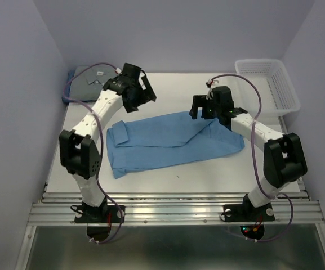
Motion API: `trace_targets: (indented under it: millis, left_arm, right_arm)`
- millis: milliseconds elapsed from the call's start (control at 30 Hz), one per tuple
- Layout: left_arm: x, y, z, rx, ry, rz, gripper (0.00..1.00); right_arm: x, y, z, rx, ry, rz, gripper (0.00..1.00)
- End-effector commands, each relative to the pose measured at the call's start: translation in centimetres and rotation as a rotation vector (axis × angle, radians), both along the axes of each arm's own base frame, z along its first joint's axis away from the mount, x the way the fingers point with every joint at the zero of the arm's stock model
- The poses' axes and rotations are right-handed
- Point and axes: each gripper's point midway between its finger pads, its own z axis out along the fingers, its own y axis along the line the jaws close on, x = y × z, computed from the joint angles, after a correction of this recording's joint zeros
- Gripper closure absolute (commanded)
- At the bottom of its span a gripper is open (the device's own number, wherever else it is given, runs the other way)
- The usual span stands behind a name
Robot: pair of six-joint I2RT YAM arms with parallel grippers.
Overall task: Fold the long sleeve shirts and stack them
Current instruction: Fold the shirt
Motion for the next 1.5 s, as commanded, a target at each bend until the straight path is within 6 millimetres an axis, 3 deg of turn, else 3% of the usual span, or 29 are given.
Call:
trace_targets:
  millis: [0,133,233,333,367,467,533,567,667,700,733,800,833,867,933,967,1033,1067,1100,1133,1167,1200,1267,1300,1400,1433,1467]
  left_arm:
    - [1.3,-3.6,-5.4,0.019,0.105,-0.076,0.01]
    - [1.9,-2.1,-9.7,0.121,0.176,-0.018,0.01]
    - [0.9,1.4,-14.3,0.229,0.264,0.054,0.01]
    - [0.1,3.9,-17.0,0.239,0.323,0.095,0.01]
    - [-0.7,5.8,-18.5,0.236,0.367,0.131,0.01]
    - [-3.1,9.4,-20.3,0.271,0.424,0.195,0.01]
    - [-4.6,10.9,-20.9,0.297,0.441,0.219,0.01]
    - [-6.3,12.0,-21.6,0.316,0.473,0.24,0.01]
    - [-10.5,13.5,-22.7,0.344,0.571,0.274,0.01]
    - [-11.3,13.9,-22.1,0.352,0.571,0.292,0.01]
    - [-13.6,14.5,-22.3,0.376,0.622,0.308,0.01]
    - [-14.9,15.1,-20.5,0.379,0.586,0.359,0.01]
    - [-15.7,15.4,-20.0,0.38,0.583,0.375,0.01]
    - [-17.0,15.5,-19.8,0.38,0.6,0.379,0.01]
    - [-17.4,14.4,-18.9,0.307,0.548,0.345,0.01]
    - [-18.9,13.4,-19.7,0.269,0.581,0.299,0.01]
    - [-20.6,10.0,-19.9,0.143,0.602,0.211,0.01]
    - [-22.4,8.8,-20.9,0.112,0.648,0.179,0.01]
    - [-24.0,6.3,-21.0,0.074,0.676,0.091,0.01]
    - [-25.5,5.4,-21.5,0.052,0.71,0.067,0.01]
    - [-27.1,3.5,-21.4,0.026,0.737,0.003,0.01]
    - [-27.7,2.7,-21.1,0.014,0.739,-0.019,0.02]
    - [-28.1,0.7,-19.6,-0.033,0.693,-0.089,0.01]
    - [-28.0,-0.9,-18.0,-0.054,0.654,-0.143,0.01]
    - [-26.5,-2.8,-12.9,-0.082,0.499,-0.227,0.01]
    - [-26.6,-3.3,-11.2,-0.091,0.449,-0.271,0.01]
    - [-26.3,-3.6,-9.2,-0.1,0.41,-0.299,0.01]
  right_arm:
    - [1.6,3.4,-1.1,0.095,0.016,0.096,0.0]
    - [2.8,2.5,-4.8,0.038,0.1,0.013,0.0]
    - [3.4,1.4,-9.5,-0.048,0.192,-0.036,0.0]
    - [3.5,-0.2,-11.9,-0.121,0.247,-0.121,0.0]
    - [3.3,-1.3,-13.2,-0.16,0.272,-0.172,0.0]
    - [2.9,-2.9,-14.6,-0.219,0.301,-0.249,0.0]
    - [3.0,-2.9,-15.7,-0.233,0.328,-0.248,0.0]
    - [2.9,-2.5,-16.9,-0.235,0.353,-0.22,0.0]
    - [4.5,-1.2,-17.0,-0.204,0.345,-0.188,0.0]
    - [4.8,-0.9,-18.2,-0.208,0.36,-0.18,0.0]
    - [6.6,-0.2,-17.2,-0.192,0.327,-0.172,0.0]
    - [7.7,0.4,-17.6,-0.2,0.336,-0.149,0.0]
    - [8.0,0.8,-19.0,-0.203,0.357,-0.131,0.0]
    - [9.9,2.0,-17.7,-0.171,0.319,-0.105,0.0]
    - [10.4,5.1,-17.9,-0.094,0.324,0.015,0.0]
    - [10.2,6.4,-19.2,-0.075,0.343,0.054,0.0]
    - [10.6,10.2,-18.5,-0.009,0.315,0.169,0.0]
    - [10.0,12.7,-18.6,-0.014,0.304,0.218,0.0]
    - [9.3,13.5,-20.7,-0.05,0.331,0.254,0.0]
    - [10.6,15.6,-18.9,-0.04,0.272,0.292,0.0]
    - [9.6,17.3,-20.5,-0.053,0.291,0.352,0.0]
    - [10.7,18.9,-18.5,-0.029,0.232,0.384,0.0]
    - [10.9,20.7,-17.7,0.004,0.201,0.436,0.0]
    - [11.1,21.6,-16.5,0.033,0.17,0.48,0.0]
    - [12.3,22.4,-12.4,0.045,0.067,0.509,0.0]
    - [12.8,22.3,-9.2,0.045,0.012,0.504,0.0]
    - [12.7,22.0,-8.0,0.035,-0.005,0.499,0.0]
